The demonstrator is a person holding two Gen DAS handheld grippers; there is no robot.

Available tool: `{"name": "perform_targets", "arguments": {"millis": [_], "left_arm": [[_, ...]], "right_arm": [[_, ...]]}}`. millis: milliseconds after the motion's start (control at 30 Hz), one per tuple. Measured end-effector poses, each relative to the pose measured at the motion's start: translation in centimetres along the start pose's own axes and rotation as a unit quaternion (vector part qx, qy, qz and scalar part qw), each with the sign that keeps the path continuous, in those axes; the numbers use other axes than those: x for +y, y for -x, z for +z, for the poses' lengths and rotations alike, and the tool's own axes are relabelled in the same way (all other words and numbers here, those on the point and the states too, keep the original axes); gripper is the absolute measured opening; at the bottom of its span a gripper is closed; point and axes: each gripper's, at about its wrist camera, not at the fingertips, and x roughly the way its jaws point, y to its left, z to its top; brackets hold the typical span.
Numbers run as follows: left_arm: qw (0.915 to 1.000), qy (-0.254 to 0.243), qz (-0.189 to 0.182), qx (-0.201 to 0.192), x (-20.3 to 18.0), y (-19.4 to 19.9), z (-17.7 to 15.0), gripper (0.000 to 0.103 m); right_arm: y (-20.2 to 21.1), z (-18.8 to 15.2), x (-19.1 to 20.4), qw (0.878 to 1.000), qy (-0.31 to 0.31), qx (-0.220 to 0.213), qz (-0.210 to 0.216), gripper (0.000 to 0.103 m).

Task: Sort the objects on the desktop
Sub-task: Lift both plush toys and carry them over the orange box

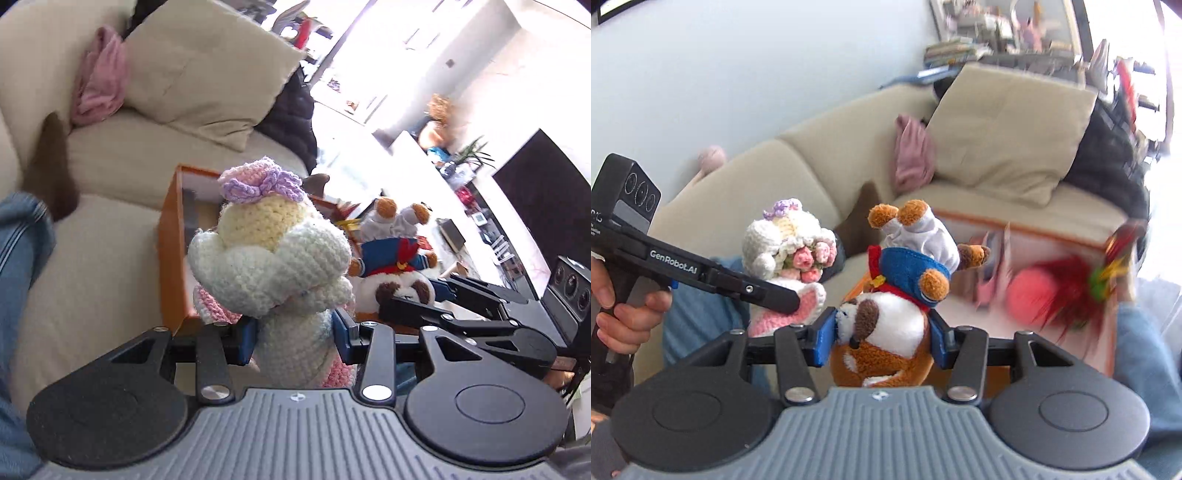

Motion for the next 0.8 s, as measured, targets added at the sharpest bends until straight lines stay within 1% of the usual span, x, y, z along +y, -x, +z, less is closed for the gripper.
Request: {"name": "perform_targets", "arguments": {"millis": [67, 133, 200, 267, 367, 467, 533, 667, 800], "left_arm": [[0.9996, -0.015, -0.024, 0.007, -1.1, -1.6, 1.8, 0.048], [0.9984, -0.029, -0.046, 0.011, -2.3, -2.9, 3.5, 0.048], [0.997, -0.044, -0.059, 0.023, -3.2, -5.1, 4.7, 0.048], [0.9954, -0.053, -0.059, 0.053, -3.6, -8.0, 5.5, 0.048], [0.9916, -0.046, -0.054, 0.108, -3.1, -12.6, 5.7, 0.048], [0.9864, -0.024, -0.052, 0.154, -1.5, -16.4, 5.4, 0.048], [0.9814, -0.013, -0.055, 0.183, -0.8, -18.6, 5.3, 0.048], [0.9733, 0.008, -0.055, 0.223, 0.5, -21.9, 5.3, 0.048], [0.9667, 0.011, -0.054, 0.25, 1.3, -24.2, 5.3, 0.048]], "right_arm": [[0.1, 1.3, -1.0, 0.999, 0.012, -0.01, -0.029, 0.053], [-0.3, 2.6, -2.4, 0.998, 0.017, -0.012, -0.051, 0.053], [-1.3, 3.7, -3.8, 0.998, 0.023, 0.001, -0.064, 0.053], [-2.8, 4.1, -5.4, 0.997, 0.026, 0.03, -0.069, 0.053], [-5.9, 3.7, -8.0, 0.992, 0.023, 0.092, -0.089, 0.053], [-8.7, 2.4, -10.7, 0.984, -0.001, 0.156, -0.08, 0.053], [-10.0, 1.5, -12.0, 0.979, -0.013, 0.192, -0.072, 0.053], [-12.1, 0.6, -13.8, 0.968, -0.035, 0.24, -0.061, 0.053], [-14.4, 0.1, -14.6, 0.957, -0.026, 0.282, -0.069, 0.053]]}}
